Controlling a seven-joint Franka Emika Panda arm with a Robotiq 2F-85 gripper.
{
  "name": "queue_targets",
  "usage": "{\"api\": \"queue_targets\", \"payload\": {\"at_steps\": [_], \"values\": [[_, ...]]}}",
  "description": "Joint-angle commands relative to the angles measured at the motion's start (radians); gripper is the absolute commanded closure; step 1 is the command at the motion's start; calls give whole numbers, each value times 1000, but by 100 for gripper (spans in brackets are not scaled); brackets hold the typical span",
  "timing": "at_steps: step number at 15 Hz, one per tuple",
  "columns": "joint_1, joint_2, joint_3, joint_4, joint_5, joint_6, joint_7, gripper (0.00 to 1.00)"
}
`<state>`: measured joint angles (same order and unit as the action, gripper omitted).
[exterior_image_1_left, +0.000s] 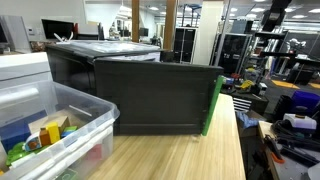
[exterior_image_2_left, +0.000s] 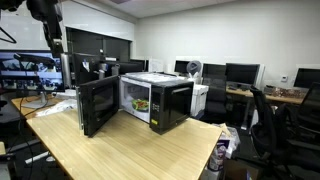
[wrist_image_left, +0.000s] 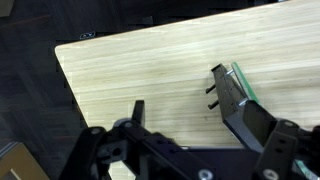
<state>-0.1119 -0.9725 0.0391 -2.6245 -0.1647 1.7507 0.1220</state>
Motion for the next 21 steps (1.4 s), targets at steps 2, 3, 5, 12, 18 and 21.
{"api": "queue_targets", "payload": {"at_steps": [2, 3, 5, 12, 18, 21], "values": [[10, 1, -6, 3, -6, -4, 6, 0], [10, 1, -6, 3, -6, -4, 6, 0], [10, 1, -6, 3, -6, -4, 6, 0], [-15, 74, -8, 40, 10, 92, 72, 0], [-74, 258, -10, 66, -2, 291, 185, 0], [-63, 300, -24, 44, 4, 325, 151, 0]]}}
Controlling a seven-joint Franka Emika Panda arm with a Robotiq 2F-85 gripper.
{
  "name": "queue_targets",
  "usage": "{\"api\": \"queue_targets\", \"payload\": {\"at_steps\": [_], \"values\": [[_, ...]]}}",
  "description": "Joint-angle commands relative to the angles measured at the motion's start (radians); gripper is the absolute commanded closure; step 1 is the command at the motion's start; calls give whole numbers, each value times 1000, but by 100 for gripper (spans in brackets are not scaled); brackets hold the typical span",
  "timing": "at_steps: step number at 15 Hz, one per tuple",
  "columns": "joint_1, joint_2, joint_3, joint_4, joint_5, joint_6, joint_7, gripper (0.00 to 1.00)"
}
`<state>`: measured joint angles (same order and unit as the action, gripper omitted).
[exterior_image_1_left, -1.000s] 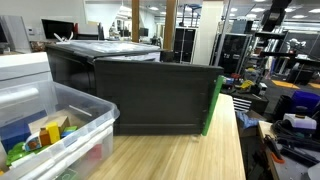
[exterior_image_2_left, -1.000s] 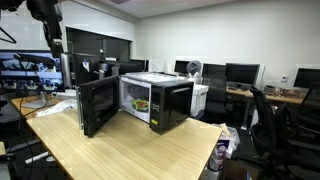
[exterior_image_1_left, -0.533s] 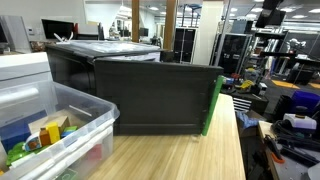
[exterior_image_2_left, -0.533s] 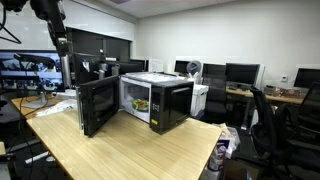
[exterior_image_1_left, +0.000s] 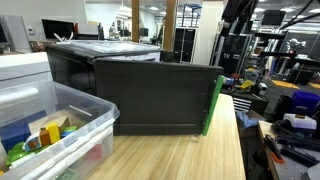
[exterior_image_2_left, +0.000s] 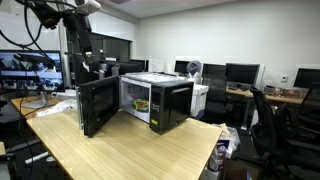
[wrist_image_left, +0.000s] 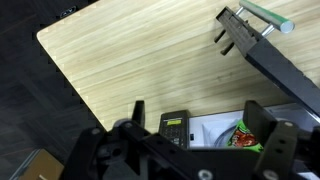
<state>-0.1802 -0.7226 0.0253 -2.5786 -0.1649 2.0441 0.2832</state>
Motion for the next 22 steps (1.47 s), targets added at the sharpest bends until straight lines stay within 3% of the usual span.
{"api": "queue_targets", "payload": {"at_steps": [1, 14, 22], "values": [[11, 61, -15, -8, 7, 41, -21, 0], [16, 188, -17, -87, -6, 223, -18, 0], [41, 178, -23, -157, 6, 277, -80, 0]]}}
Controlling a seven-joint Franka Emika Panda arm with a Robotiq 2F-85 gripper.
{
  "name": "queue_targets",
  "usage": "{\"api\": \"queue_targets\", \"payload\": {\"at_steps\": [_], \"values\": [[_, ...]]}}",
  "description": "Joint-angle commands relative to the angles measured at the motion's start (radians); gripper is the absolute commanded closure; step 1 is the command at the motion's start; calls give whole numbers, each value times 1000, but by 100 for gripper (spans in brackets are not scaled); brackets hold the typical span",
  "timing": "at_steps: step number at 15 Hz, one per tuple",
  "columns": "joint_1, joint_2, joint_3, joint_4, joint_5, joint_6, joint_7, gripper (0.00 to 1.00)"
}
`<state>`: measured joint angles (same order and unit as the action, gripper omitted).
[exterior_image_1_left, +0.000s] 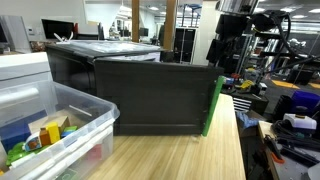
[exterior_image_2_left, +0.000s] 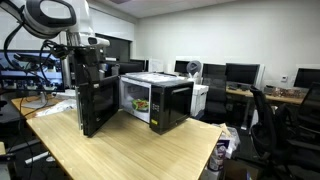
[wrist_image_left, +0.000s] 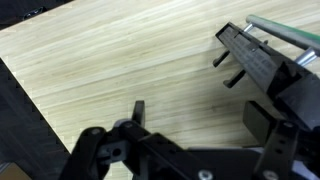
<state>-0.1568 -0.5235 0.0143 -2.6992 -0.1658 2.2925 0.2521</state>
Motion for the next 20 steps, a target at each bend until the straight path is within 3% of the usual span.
{"api": "queue_targets", "payload": {"at_steps": [1, 7, 12, 15, 17, 20], "values": [[23, -27, -13, -42, 8, 25, -59, 0], [56, -73, -22, -72, 19, 0, -120, 0], [125, -180, -39, -108, 74, -49, -196, 0], [167, -213, -46, -72, 123, -107, -231, 0], [186, -273, -47, -108, 146, -121, -245, 0], [189, -260, -40, -72, 149, -129, -238, 0]]}}
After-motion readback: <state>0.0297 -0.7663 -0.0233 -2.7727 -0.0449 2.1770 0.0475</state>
